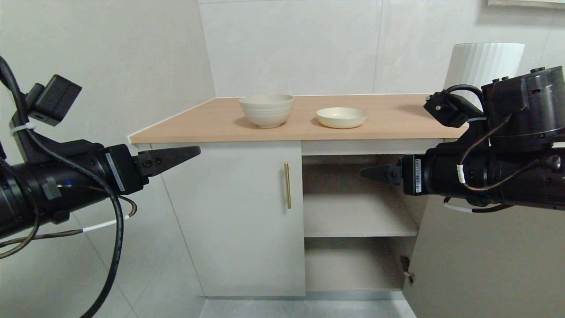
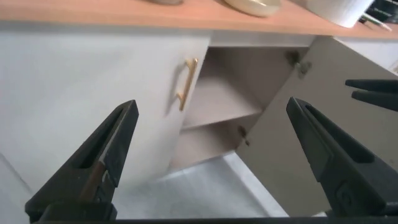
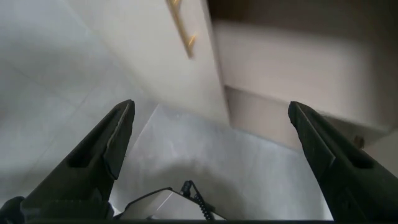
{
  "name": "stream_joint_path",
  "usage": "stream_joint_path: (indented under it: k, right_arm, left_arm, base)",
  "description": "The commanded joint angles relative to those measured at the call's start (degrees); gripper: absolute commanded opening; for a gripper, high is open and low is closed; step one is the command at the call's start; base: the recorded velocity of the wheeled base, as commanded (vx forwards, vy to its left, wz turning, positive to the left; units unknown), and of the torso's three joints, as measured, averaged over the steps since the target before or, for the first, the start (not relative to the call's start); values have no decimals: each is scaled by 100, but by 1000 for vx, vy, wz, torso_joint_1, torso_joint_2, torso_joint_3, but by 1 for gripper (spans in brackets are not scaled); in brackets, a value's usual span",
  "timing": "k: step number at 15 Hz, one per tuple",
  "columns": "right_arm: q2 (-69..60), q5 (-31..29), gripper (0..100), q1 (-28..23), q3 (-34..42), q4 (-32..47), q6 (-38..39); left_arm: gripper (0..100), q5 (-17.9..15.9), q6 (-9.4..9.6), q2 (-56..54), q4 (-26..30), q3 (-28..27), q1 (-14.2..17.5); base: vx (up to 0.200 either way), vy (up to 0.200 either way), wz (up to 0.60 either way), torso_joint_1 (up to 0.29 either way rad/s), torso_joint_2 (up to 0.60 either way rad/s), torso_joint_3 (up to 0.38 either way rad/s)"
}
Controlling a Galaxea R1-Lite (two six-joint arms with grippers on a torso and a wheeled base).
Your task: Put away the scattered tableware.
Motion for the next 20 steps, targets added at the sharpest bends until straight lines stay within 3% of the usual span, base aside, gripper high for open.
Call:
stream_joint_path:
  k: [1, 5, 20]
  right_arm:
    - [-6, 3, 100, 2, 0, -1, 1]
    - [-23, 11, 100, 11, 18, 16, 1]
    - [-217, 29, 100, 11, 360, -19, -306]
  left_arm:
    - [100, 1, -1, 37, -1, -2, 33]
    - [100, 1, -1, 46, -1, -37, 59]
    - [100, -7, -10, 63, -10, -37, 59]
  base:
    - [200, 0, 0, 2, -2, 7]
    - [200, 0, 0, 1, 1, 2]
    - [0, 0, 0, 11, -46, -35]
